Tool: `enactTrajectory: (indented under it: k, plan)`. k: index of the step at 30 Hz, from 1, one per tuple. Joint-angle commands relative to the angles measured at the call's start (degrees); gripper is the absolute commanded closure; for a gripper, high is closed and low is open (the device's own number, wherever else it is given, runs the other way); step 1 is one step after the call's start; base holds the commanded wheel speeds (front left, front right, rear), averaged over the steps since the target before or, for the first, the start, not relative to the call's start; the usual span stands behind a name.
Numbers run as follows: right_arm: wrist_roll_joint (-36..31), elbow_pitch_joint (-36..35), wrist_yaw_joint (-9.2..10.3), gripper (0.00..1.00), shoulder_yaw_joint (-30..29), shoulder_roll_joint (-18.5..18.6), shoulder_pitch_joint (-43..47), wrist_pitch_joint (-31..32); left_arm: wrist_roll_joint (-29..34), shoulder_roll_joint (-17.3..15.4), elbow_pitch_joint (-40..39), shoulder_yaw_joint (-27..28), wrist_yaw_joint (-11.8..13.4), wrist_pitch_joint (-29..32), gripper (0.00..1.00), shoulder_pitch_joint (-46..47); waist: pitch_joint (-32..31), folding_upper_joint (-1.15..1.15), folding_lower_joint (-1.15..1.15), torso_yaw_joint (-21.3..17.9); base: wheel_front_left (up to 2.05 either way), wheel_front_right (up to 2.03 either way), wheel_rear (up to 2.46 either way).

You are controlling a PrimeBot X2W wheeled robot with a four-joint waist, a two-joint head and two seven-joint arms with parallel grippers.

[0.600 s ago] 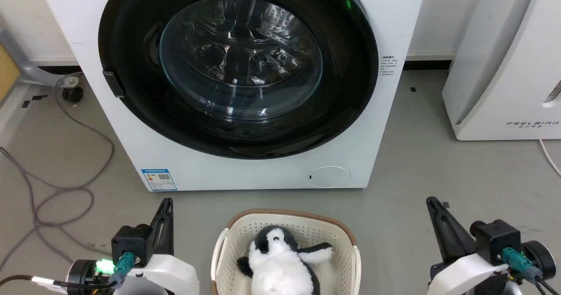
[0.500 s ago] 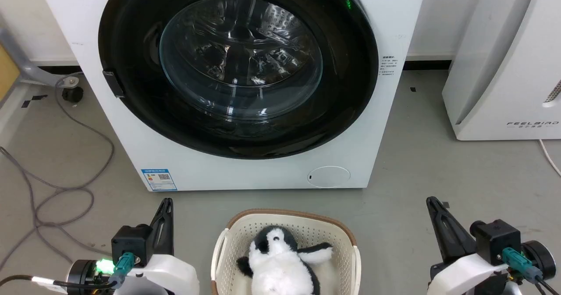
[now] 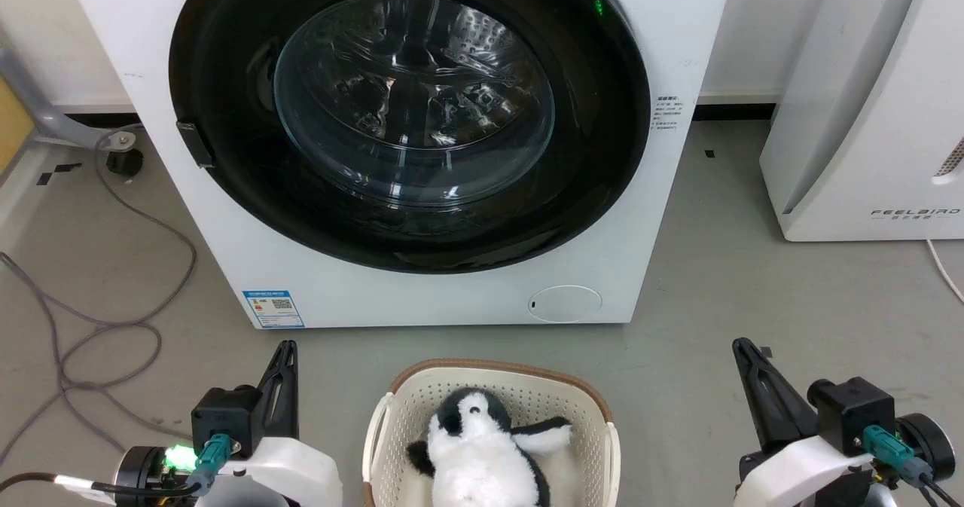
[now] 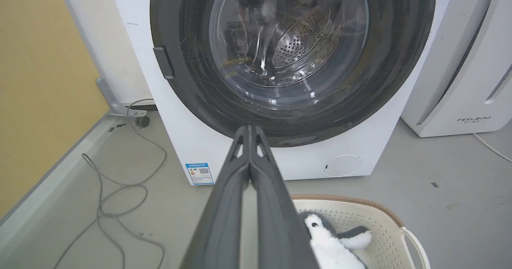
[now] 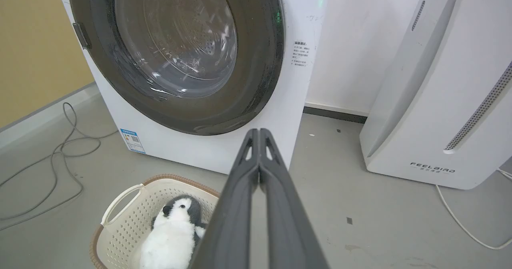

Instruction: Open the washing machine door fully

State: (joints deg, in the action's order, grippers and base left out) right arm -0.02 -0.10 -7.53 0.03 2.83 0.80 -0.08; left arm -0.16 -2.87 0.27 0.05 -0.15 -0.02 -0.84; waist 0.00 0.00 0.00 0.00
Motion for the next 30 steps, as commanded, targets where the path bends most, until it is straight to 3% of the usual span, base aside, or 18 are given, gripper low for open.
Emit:
enactTrajectory:
  k: [1,2,3,30]
  plan:
    - [0.0,0.1,0.04,1.0,0.0,0.0,-0.8,0.1,0.2,0.0,-0.3,0.0,0.1,0.0,1.0,0.8,0.0,0.0,0.0,0.0,0.0,0.0,0.0]
    - [0.0,0.1,0.04,1.0,0.0,0.0,-0.8,0.1,0.2,0.0,-0.3,0.0,0.1,0.0,1.0,0.8,0.0,0.0,0.0,0.0,0.0,0.0,0.0]
    - [0.0,0.0,0.0,0.0,0.0,0.0,0.0,0.0,0.0,0.0,0.0,0.0,0.0,0.0,0.0,0.0,0.0,0.0,0.0,0.0,0.0,0.0,0.0]
    - [5.5,-2.1,0.0,0.0,-1.6,0.0,-0.3,-2.9,-0.7,0.0,0.4,-1.7,2.1,-2.9,0.0,0.7,0.3,0.0,0.0,0.1,0.0,0.0,0.0]
